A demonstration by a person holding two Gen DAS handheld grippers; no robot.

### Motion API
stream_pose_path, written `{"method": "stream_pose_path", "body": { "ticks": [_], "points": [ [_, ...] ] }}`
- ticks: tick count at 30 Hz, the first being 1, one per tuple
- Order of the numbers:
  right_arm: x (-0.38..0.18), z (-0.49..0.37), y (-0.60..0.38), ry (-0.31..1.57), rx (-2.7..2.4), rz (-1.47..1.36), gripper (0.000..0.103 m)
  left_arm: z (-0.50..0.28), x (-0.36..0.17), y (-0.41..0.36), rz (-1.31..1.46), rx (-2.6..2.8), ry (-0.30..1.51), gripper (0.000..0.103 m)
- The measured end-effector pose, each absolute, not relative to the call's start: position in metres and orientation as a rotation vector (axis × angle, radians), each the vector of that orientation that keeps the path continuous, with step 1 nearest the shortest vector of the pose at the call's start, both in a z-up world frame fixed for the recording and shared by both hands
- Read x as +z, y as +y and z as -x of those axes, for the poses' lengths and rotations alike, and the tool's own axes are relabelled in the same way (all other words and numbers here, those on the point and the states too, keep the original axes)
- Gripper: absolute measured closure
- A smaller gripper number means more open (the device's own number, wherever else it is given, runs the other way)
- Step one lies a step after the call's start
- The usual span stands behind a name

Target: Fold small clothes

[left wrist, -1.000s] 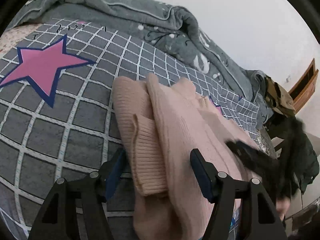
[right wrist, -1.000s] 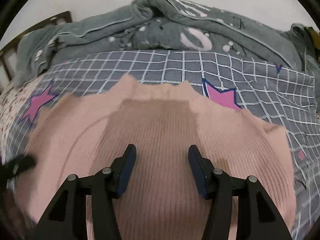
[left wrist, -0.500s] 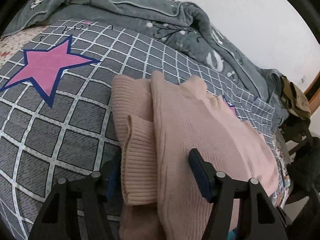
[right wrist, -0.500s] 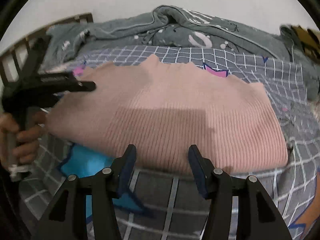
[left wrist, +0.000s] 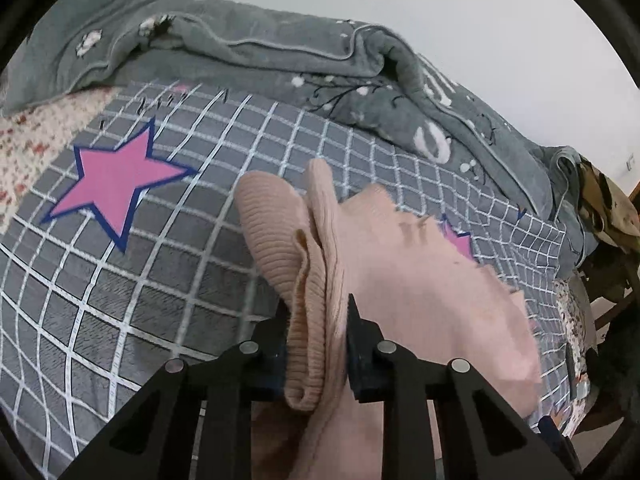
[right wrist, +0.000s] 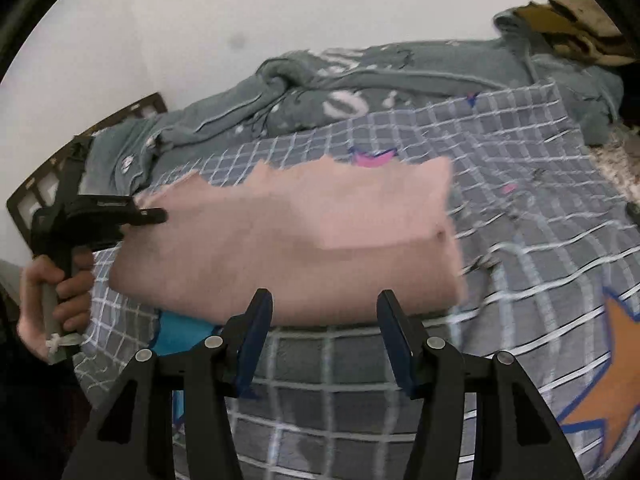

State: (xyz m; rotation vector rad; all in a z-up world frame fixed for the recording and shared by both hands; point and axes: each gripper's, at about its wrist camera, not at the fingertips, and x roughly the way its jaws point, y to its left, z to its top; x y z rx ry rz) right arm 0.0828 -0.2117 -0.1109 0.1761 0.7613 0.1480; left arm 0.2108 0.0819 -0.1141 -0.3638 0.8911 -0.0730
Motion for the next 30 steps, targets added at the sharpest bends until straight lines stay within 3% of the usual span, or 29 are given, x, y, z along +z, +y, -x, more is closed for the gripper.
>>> {"method": "stream_pose_path", "body": {
  "ticks": [10,18,21,25,30],
  "points": [
    [-0.085,-0.062,-0.281,0.709,0.007,-0.204,0.049,-0.214,-0.064,-0.036,0.341,-0.146,0.913,0.083],
    [-0.088,-0.043,-0.316,0.766,-0.079,-0.208,0.049,-0.221,-0.106,-0.150,0.311,-0.308,1.030,0.081],
    [-0.091,-0.035,-0.320,0.774,-0.083,-0.203,0.049,-0.225,-0.120,-0.163,0.316,-0.373,1.087,0.070],
    [-0.090,-0.034,-0.317,0.766,-0.029,-0.209,0.049,-0.217,-0.106,-0.136,0.388,-0.460,1.042,0.046],
    [-0.078,-0.050,-0.301,0.711,0.131,-0.270,0.049,-0.202,-0.091,-0.077,0.318,-0.357,0.936,0.044]
  ]
}}
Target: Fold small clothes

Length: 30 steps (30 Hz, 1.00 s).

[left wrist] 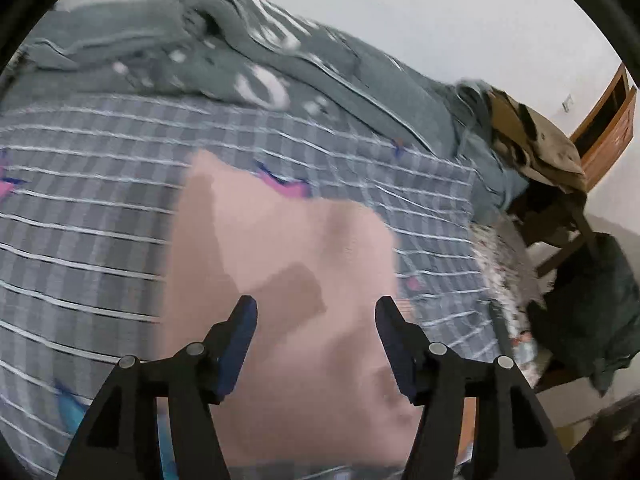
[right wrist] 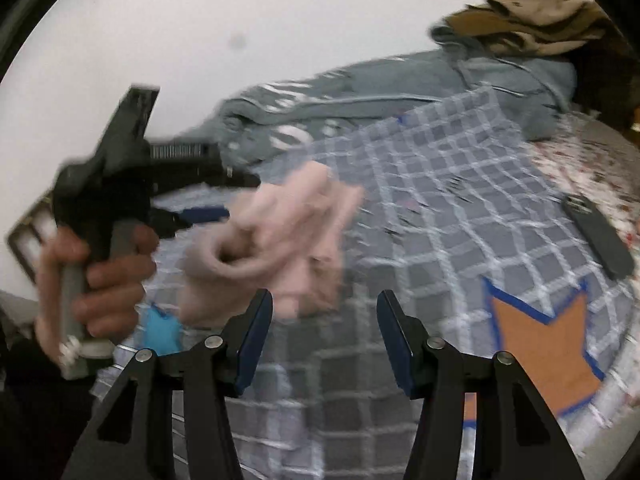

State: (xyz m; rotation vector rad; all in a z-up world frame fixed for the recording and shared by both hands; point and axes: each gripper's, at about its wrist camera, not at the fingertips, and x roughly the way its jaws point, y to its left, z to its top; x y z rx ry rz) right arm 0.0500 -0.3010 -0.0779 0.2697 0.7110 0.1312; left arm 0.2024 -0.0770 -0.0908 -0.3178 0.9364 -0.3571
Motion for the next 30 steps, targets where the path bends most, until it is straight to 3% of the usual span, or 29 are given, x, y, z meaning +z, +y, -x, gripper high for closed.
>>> {"method": "stream_pose_path", "body": {
  "ticks": [7,11,13,15,17,24,25,26,29,30],
  "points": [
    [-0.071,-0.089,-0.270,0.647,0.308,-0.388,0.043,-0.168,-0.115,-0.003,0.249,-0.237,0.905,0.043],
    [-0.089,-0.121,-0.251,0.706,0.283,-0.399,0.043,-0.144,-0.138,0.003,0.241,-0.315,0.916,0.043],
    [-0.099,-0.135,-0.247,0.749,0.247,-0.381,0.050,-0.133,-0.148,-0.006,0.210,-0.365,0.922,0.043],
    [-0.107,-0.145,-0.245,0.790,0.237,-0.355,0.067,-0.126,-0.155,-0.021,0.151,-0.389,0.919,0.042],
    [-0.110,-0.149,-0.246,0.810,0.226,-0.328,0.076,-0.124,-0.161,-0.039,0.085,-0.371,0.916,0.041],
    [-0.105,-0.152,-0.255,0.820,0.257,-0.328,0.086,-0.132,-0.170,-0.071,0.009,-0.312,0.877,0.041],
    [-0.105,-0.151,-0.256,0.821,0.260,-0.327,0.087,-0.133,-0.170,-0.073,-0.025,-0.299,0.867,0.049],
    [-0.105,-0.151,-0.256,0.820,0.264,-0.325,0.089,-0.132,-0.169,-0.071,-0.031,-0.302,0.849,0.064],
    [-0.106,-0.151,-0.260,0.803,0.271,-0.315,0.094,-0.127,-0.163,-0.047,0.070,-0.332,0.813,0.081],
    [-0.106,-0.149,-0.263,0.791,0.262,-0.309,0.096,-0.126,-0.162,-0.039,0.106,-0.341,0.810,0.082]
  ]
}}
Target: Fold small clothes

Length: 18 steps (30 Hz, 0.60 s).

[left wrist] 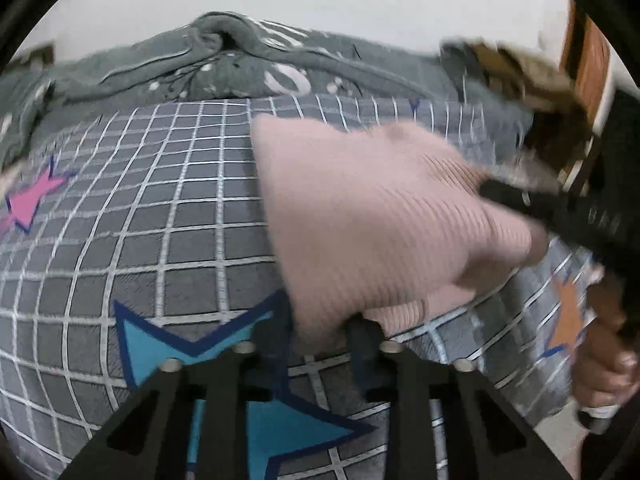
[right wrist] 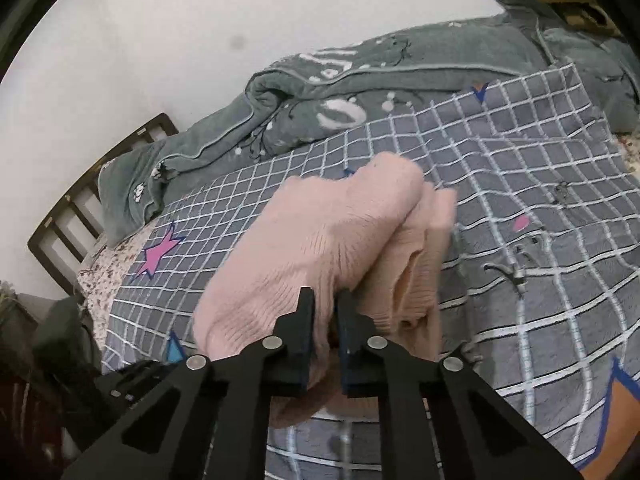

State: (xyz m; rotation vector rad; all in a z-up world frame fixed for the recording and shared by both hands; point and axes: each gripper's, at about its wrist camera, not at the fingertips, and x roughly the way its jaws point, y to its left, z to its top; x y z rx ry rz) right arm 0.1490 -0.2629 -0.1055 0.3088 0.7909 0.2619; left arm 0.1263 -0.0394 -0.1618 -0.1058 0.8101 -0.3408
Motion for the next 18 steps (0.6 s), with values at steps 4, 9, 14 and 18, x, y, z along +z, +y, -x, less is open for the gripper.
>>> {"method": "stream_pose_path", "body": {
  "ticks": [4,9,14,18],
  "points": [
    [-0.101,-0.132,-0.292,0.706,0.253,-0.366,0.099,-0.127,-0.169,-0.025,0.190,-0.375,0.838,0.083],
    [-0.138,-0.139,-0.293,0.820,0.236,-0.384,0.096,-0.126,-0.179,-0.030,0.210,-0.379,0.898,0.076],
    [-0.117,-0.121,-0.289,0.760,0.270,-0.397,0.066,-0.121,-0.176,-0.020,0.205,-0.387,0.883,0.057],
    [-0.108,-0.111,-0.274,0.721,0.307,-0.354,0.052,-0.110,-0.169,-0.008,0.218,-0.376,0.835,0.046]
  ]
}}
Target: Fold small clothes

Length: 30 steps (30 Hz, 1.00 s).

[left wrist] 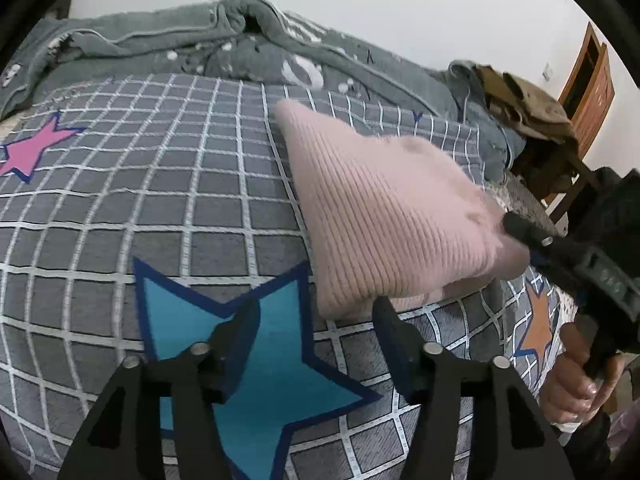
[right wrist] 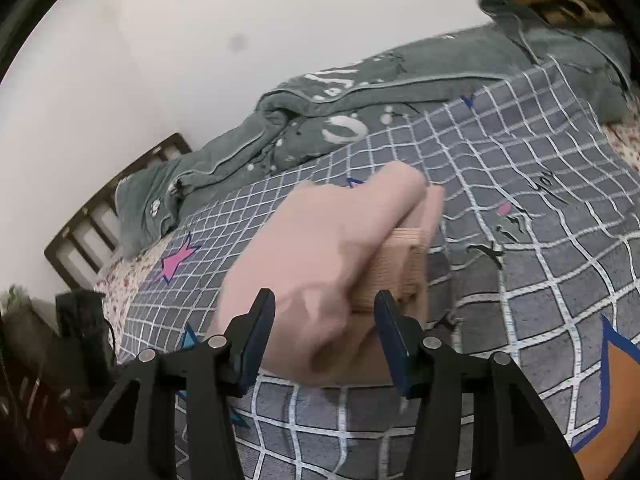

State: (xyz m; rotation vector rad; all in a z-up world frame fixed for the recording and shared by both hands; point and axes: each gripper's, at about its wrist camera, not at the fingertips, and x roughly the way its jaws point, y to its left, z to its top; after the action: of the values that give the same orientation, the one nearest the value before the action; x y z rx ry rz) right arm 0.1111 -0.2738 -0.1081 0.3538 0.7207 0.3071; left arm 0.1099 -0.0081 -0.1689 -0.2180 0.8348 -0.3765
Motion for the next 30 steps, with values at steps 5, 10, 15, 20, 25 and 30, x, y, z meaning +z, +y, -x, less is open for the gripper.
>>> {"method": "stream_pose_path", "body": {
  "ticks": [5,10,15,20,25,30],
  "points": [
    [-0.128,-0.129,-0.260,0.812,0.298,-0.350,0.098,-0.104,-0.158,-0.001,0.218,-0.338,0.807,0.045],
    [-0.098,-0.104,-0.297,0.630,0.256,-0.347,0.099,-0.103,-0.149,0.008,0.237,-0.339,0.754,0.042],
    [-0.150,-0.126,-0.295,0.866,0.195,-0.284,0.096,-0.122,-0.143,0.001,0.259,-0.346,0.757,0.042],
    [-0.116,-0.117,-0.297,0.753,0.222,-0.278,0.050,-0.139,-0.132,-0.007,0.227,-0.341,0.749,0.042],
    [-0.105,-0.146,-0.299,0.731,0.191,-0.287,0.043,-0.162,-0.125,-0.011,0.238,-0.333,0.765,0.042],
    [-0.136,-0.190,-0.306,0.839,0.187,-0.396,0.034,-0.180,-0.118,-0.006,0.278,-0.344,0.747,0.042]
  ]
}}
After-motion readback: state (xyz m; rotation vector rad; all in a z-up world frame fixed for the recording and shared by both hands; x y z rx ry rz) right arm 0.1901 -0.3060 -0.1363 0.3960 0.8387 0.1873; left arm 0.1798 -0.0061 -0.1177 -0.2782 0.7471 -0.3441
